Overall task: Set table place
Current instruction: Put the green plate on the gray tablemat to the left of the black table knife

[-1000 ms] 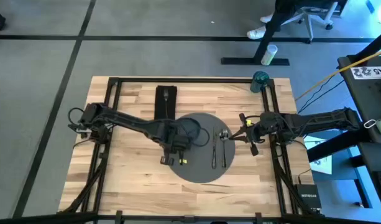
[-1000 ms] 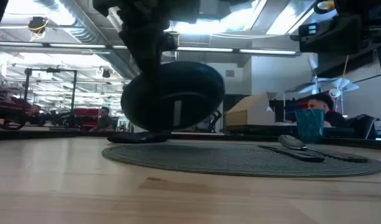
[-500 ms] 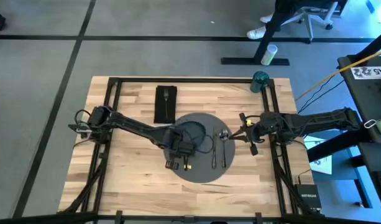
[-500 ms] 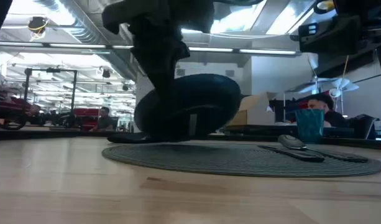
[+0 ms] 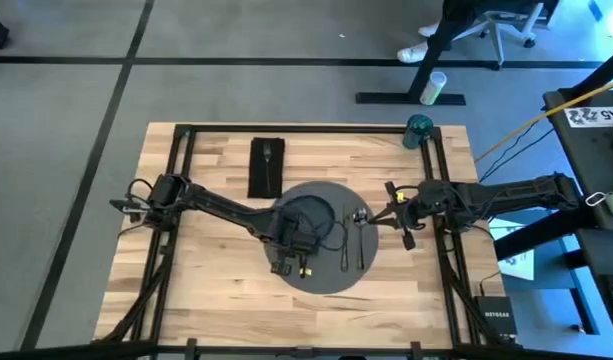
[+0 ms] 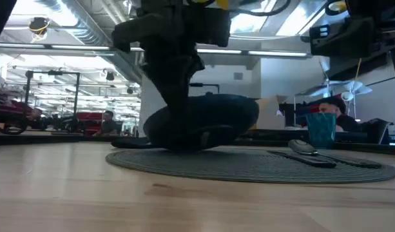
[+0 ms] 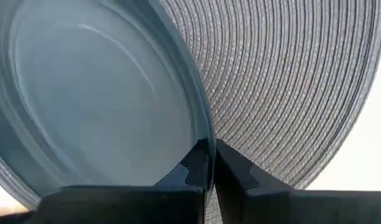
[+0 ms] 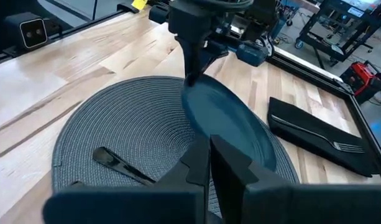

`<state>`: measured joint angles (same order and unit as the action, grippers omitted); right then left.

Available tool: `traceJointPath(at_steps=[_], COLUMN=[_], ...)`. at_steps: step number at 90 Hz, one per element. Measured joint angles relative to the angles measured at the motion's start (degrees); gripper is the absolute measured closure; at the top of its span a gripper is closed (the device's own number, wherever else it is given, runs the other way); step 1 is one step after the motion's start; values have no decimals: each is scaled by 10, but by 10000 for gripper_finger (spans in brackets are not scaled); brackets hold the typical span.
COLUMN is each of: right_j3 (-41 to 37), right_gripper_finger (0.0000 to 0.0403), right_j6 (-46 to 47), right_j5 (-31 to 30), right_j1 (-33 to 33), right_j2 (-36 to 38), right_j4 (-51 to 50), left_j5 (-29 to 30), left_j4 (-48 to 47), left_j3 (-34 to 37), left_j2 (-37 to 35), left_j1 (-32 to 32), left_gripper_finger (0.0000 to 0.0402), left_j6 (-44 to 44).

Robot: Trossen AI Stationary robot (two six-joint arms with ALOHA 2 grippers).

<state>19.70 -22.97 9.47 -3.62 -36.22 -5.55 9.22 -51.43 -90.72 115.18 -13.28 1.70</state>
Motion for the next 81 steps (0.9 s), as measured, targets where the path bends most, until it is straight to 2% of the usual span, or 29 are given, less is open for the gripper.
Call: traceJointPath(at_steps=[81], right_j3=[0], right_gripper_finger=[403], right_j6=[3], right_j5=[-2], right_j1=[0], right_j2=[0], right_j4=[-4], left_j5=[-40], left_j4=[48], left_j3=[0], left_j2=[2], left_j1=[-12], left_gripper_finger=[402], left_j6=[-1])
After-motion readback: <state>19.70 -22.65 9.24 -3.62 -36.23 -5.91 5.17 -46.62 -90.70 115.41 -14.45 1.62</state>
